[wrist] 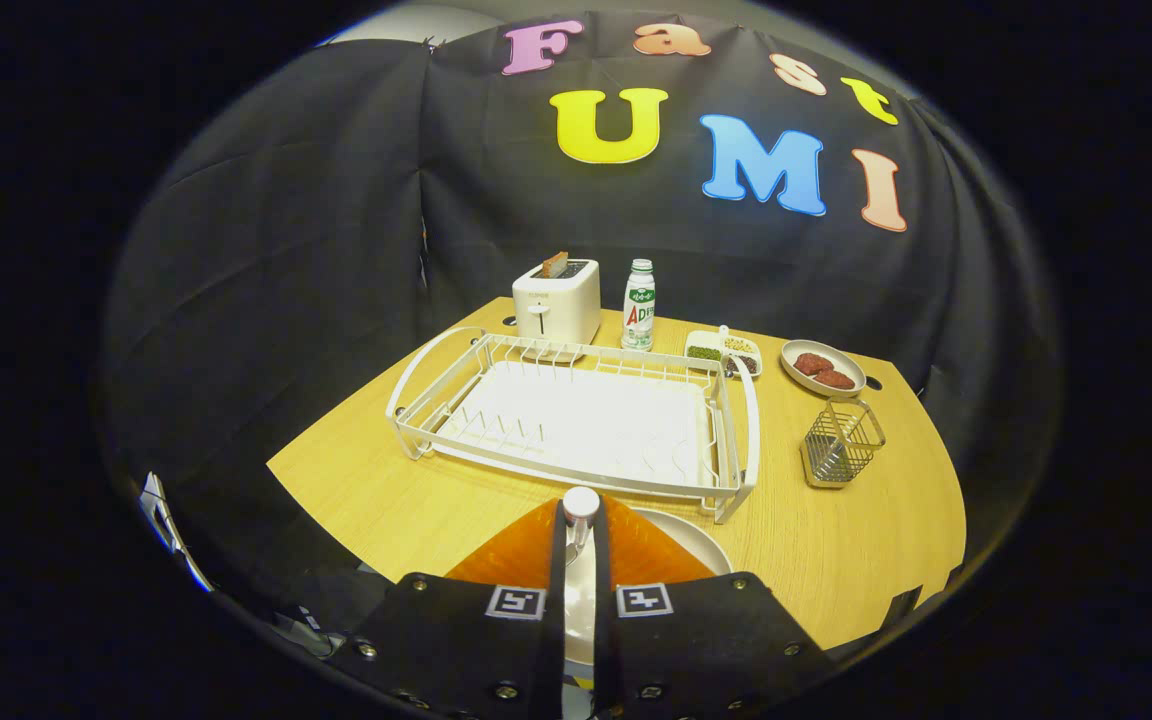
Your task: Take the plate from the dish rack, then take the spoon from the basket and place it into the plate.
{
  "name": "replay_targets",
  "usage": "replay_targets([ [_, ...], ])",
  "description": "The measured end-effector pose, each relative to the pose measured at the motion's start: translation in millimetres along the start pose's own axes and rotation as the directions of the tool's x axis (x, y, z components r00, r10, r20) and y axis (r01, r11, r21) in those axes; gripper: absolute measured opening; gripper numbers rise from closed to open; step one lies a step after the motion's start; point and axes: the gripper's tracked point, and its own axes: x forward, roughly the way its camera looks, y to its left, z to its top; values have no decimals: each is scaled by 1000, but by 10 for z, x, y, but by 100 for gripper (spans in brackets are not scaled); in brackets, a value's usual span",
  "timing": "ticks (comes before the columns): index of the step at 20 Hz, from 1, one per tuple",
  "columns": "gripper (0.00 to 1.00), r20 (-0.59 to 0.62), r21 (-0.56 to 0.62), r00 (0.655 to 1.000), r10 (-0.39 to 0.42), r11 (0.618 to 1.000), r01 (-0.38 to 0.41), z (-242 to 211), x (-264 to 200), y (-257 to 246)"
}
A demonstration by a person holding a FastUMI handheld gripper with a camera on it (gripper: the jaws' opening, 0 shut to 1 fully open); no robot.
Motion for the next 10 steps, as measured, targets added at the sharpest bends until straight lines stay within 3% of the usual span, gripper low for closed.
replay_targets([
  [10,14,-36,34,999,0,999,1,-123,125,-5],
])
